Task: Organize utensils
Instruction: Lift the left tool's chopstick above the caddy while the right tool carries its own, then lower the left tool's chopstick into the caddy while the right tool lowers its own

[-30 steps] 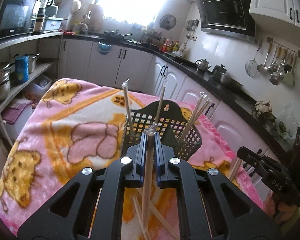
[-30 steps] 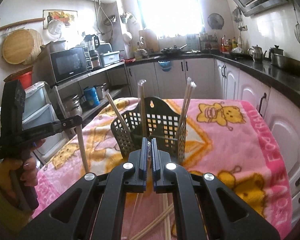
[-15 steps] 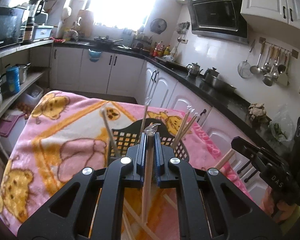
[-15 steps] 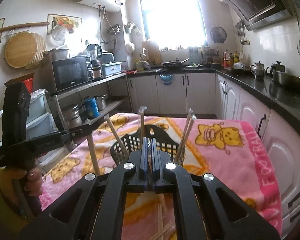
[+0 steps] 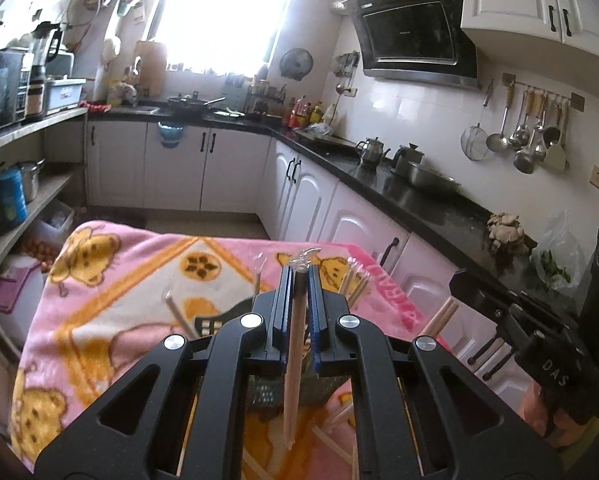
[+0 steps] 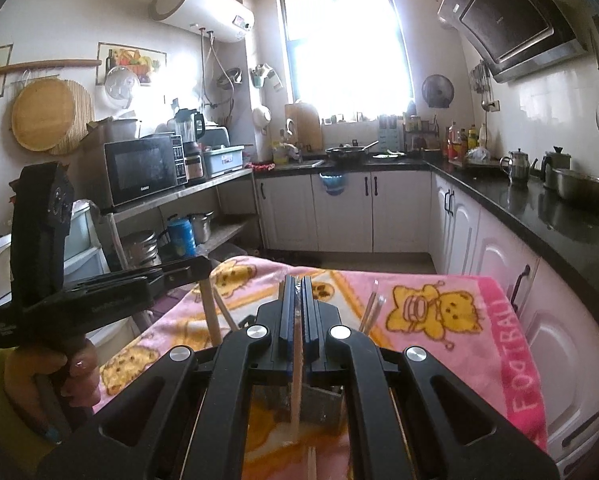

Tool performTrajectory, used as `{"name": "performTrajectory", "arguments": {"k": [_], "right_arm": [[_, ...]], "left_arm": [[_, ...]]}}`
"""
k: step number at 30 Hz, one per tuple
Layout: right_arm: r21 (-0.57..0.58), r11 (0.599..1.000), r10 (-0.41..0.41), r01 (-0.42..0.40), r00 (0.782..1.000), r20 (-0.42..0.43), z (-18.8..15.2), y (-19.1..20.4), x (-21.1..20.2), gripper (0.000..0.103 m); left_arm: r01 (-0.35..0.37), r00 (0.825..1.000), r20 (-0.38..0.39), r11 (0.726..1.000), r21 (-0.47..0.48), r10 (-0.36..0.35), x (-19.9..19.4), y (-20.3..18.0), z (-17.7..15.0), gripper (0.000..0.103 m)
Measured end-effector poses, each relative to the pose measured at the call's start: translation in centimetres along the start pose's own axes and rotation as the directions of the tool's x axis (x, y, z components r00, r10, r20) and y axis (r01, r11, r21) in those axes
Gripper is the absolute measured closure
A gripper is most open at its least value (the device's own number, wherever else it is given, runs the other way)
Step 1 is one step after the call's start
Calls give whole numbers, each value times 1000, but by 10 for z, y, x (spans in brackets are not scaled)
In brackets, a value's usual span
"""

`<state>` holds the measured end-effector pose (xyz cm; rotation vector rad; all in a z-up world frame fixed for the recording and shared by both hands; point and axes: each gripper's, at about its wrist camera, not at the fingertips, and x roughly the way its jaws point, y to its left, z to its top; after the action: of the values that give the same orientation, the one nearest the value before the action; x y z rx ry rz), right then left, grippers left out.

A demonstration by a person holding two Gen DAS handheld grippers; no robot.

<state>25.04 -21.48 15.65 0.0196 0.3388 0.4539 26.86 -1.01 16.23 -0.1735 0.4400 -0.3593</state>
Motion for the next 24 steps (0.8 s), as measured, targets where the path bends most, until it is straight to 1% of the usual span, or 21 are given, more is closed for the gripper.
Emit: {"name": "performTrajectory", "arguments": {"k": [10,16,24], "right_arm": [[-16,999,-37,38,998,58,31,-8,-11,100],[-18,998,-52,54,995,90,47,-14,-14,100],[-22,998,-64,66,992,109,57,-18,-2,100]], "left_arm": [[13,1000,24,999,49,-15,8,-17,31,101],[16,999,39,998,55,-18,16,-19,46,101],[-21,997,75,999,49,17,30,-12,56,101]]}}
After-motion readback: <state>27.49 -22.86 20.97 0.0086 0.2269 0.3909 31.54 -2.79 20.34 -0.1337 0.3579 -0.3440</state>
